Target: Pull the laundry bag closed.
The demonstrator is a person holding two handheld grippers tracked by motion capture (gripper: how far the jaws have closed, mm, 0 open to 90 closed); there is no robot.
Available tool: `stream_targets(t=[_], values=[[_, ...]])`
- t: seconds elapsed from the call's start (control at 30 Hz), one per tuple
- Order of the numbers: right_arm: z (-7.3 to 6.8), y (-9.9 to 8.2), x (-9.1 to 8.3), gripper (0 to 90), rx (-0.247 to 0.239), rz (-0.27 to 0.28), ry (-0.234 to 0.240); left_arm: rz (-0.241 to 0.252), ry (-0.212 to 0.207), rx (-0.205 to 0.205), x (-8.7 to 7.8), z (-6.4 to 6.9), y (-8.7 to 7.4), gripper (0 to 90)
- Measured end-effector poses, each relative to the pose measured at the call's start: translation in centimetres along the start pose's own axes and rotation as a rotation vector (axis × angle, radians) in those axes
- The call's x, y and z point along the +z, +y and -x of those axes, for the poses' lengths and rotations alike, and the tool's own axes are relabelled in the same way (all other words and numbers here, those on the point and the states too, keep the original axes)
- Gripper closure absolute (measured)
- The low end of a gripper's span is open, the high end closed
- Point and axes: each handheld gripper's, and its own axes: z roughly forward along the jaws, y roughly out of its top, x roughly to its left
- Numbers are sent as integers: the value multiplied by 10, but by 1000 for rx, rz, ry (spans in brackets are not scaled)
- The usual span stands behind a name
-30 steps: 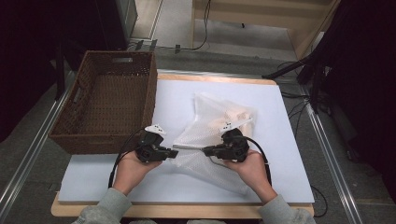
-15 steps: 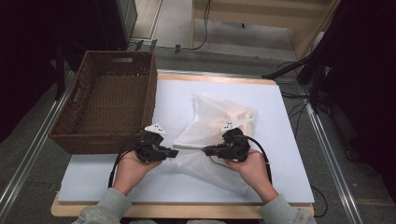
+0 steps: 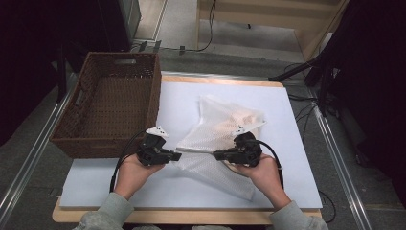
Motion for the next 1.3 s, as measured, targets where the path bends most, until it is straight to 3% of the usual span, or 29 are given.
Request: stream_targets(t=[0.3, 0.87, 1.3], values=[[6, -2, -6, 872, 26, 5, -3, -7, 1, -3, 1, -1, 0, 883], [6, -3, -9, 872, 21, 3, 2, -5, 7, -5, 0, 0, 1, 884], [16, -15, -27, 872, 46, 16, -20, -12, 11, -7, -1, -3, 0, 883]])
